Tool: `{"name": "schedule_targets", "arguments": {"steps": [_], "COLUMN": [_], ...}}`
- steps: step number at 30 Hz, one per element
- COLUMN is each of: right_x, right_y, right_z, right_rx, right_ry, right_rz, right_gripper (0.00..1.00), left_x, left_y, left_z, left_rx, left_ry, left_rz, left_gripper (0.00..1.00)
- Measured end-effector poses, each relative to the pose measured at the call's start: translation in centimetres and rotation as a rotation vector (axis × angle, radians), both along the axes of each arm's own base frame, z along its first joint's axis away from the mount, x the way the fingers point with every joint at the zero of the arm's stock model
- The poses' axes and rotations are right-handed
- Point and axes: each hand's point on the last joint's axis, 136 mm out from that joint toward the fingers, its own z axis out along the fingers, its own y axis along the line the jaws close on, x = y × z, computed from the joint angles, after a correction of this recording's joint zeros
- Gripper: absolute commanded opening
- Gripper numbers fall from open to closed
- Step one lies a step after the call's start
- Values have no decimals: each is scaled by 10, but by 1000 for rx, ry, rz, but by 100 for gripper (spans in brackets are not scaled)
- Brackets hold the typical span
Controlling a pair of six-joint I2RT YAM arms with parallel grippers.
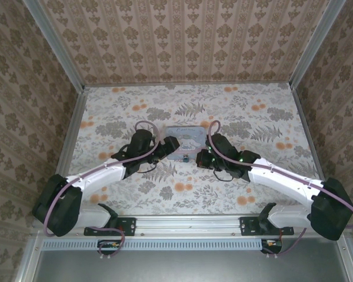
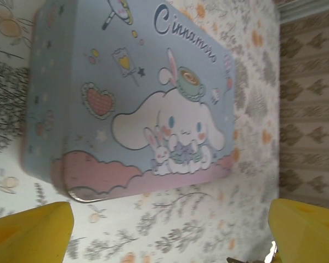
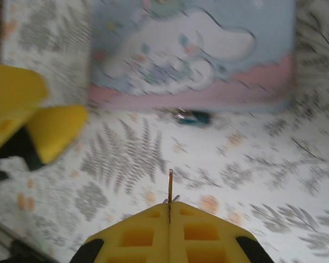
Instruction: Unlock a padlock with a key
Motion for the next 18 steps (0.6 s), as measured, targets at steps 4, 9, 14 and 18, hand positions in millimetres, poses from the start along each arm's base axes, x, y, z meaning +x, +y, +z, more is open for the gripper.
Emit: {"name": "schedule_targets", "arguments": {"steps": [4, 9, 14, 18], "right_x": [14, 27, 37, 46], "right_y": [13, 25, 34, 42], "right_z": [33, 61, 86, 100], "right_rx": [79, 186, 298, 380], "right_ry": [-76, -148, -199, -225], "right_rz": [-4, -30, -59, -80], "right_gripper": [0, 0, 0, 0], "left_x": [7, 19, 34, 40], "left_y": [-7, -14, -22, -29], "left_z": [17, 40, 54, 54], "left_rx": [-150, -334, -492, -561], "left_ry": [46, 87, 130, 164], "left_rz": [80, 161, 221, 242], "left_gripper": [86, 81, 74, 69]}}
